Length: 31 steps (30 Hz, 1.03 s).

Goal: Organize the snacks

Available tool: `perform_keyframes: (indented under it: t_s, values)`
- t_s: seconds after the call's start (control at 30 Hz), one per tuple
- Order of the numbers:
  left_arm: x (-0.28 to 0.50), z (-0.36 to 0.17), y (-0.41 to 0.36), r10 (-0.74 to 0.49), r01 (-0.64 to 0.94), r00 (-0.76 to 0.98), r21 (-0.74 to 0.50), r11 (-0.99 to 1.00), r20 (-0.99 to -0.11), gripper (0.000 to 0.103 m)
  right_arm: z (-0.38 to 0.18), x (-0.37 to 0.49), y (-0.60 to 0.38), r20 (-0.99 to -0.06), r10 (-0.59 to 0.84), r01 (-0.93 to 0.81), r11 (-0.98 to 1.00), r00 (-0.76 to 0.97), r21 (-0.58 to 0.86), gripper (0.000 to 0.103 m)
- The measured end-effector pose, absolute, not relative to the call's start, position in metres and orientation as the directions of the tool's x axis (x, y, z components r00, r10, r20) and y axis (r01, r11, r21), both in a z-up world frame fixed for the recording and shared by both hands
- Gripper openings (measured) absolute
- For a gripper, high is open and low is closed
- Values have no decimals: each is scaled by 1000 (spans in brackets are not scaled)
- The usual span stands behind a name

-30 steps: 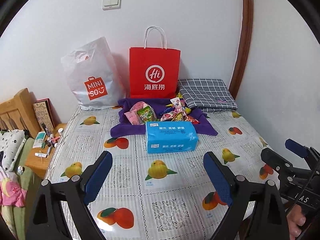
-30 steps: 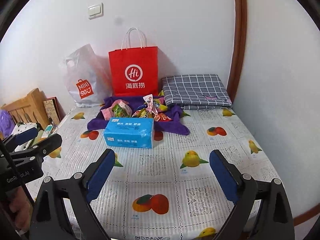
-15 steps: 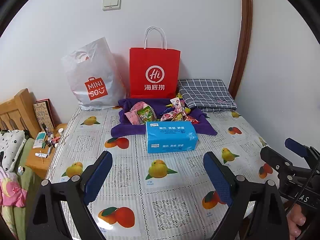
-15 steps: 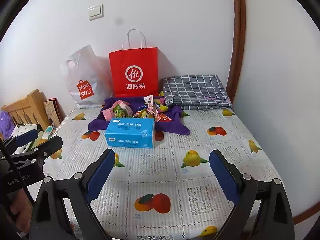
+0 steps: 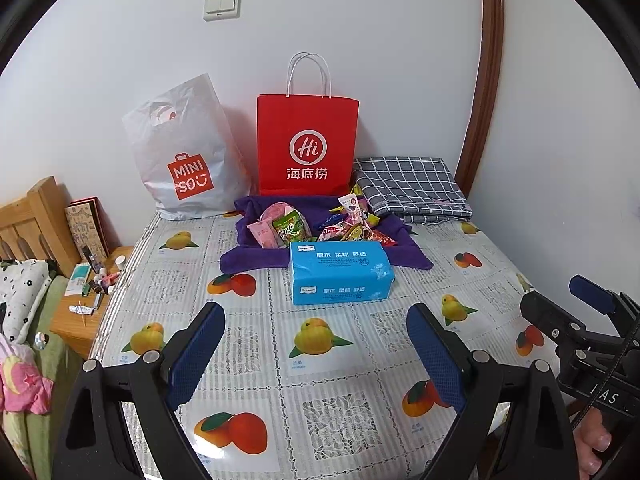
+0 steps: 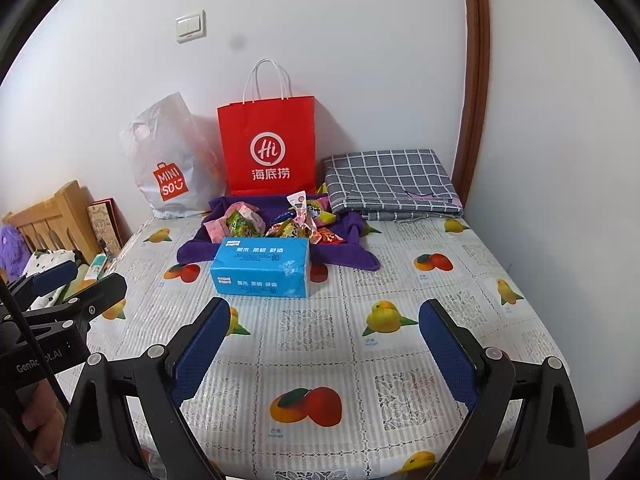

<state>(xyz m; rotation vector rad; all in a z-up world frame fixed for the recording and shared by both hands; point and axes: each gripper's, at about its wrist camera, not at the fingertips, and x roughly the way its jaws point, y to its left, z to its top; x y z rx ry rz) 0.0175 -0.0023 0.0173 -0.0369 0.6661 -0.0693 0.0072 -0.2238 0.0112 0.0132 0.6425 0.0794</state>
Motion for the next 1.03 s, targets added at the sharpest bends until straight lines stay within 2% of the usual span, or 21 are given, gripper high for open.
perform_keyframes:
  t_s: [1.03]
  values:
    - [16, 14, -5, -82, 55, 782, -62, 997, -618, 92, 10, 6, -223, -593, 92, -83, 996, 800, 43, 95]
